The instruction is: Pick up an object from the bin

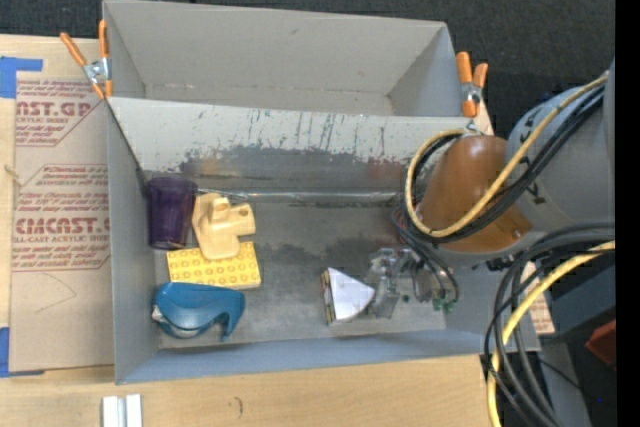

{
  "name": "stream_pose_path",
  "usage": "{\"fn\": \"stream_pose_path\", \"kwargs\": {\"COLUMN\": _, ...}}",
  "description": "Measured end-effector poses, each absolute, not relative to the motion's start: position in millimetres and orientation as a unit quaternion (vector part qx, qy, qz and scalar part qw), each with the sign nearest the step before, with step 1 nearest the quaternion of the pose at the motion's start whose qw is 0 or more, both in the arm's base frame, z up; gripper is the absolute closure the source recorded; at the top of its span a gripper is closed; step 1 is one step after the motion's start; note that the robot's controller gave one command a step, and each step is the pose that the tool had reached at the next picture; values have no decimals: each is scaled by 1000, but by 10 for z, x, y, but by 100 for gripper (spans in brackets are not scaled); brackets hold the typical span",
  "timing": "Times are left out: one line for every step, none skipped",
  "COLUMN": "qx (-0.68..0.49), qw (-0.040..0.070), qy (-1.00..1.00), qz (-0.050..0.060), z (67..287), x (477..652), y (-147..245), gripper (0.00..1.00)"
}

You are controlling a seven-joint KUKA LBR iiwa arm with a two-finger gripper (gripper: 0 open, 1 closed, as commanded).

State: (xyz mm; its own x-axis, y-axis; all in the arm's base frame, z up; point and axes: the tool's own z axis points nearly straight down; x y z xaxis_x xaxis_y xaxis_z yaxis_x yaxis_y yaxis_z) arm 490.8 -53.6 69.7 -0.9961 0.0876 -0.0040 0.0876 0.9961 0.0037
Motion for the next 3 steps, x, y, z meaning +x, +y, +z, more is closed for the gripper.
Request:
{"fn": "stream_pose_path", "kwargs": {"qx": 44, "qw": 1, "qy": 999, "qz": 2, "z": 696, "x": 4905, "y": -535, "gripper": 0}}
{"fn": "stream_pose_path", "kwargs": {"qx": 44, "qw": 1, "qy": 999, "qz": 2, "z": 695, "x": 4905, "y": -535, "gripper": 0}}
{"fn": "stream_pose_path", "kwargs": {"qx": 79, "qw": 1, "qy": 997, "qz": 2, "z": 735, "x": 4951, "y": 58, "gripper": 0}}
